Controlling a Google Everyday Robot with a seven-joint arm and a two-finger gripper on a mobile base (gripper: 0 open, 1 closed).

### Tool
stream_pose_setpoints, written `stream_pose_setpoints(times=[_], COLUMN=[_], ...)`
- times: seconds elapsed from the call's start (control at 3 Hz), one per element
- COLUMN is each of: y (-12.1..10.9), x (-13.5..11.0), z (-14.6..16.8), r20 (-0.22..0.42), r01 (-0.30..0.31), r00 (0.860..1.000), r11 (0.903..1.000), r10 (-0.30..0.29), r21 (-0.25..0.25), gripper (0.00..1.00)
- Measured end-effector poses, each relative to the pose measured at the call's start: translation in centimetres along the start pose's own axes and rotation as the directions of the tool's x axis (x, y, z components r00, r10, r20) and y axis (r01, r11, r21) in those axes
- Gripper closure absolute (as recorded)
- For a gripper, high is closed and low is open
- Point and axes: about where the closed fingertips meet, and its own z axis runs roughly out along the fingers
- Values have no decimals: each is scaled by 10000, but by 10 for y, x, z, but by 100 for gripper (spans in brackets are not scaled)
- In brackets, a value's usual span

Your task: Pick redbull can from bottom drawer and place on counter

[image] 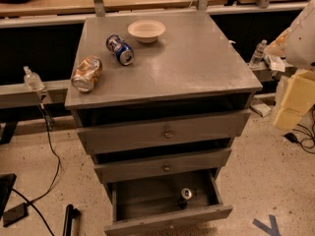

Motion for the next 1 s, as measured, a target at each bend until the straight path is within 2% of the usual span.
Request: stream_pose_setpoints(times=[0.67, 1.0], y=[-1, 8], x=[-1, -6], z=[2, 41], r20=[44, 451], r01=[52, 64], r00=[10000, 9990], r11=[10000, 9975], r10=[-52, -32], r21=[-69, -701], gripper=[0, 0])
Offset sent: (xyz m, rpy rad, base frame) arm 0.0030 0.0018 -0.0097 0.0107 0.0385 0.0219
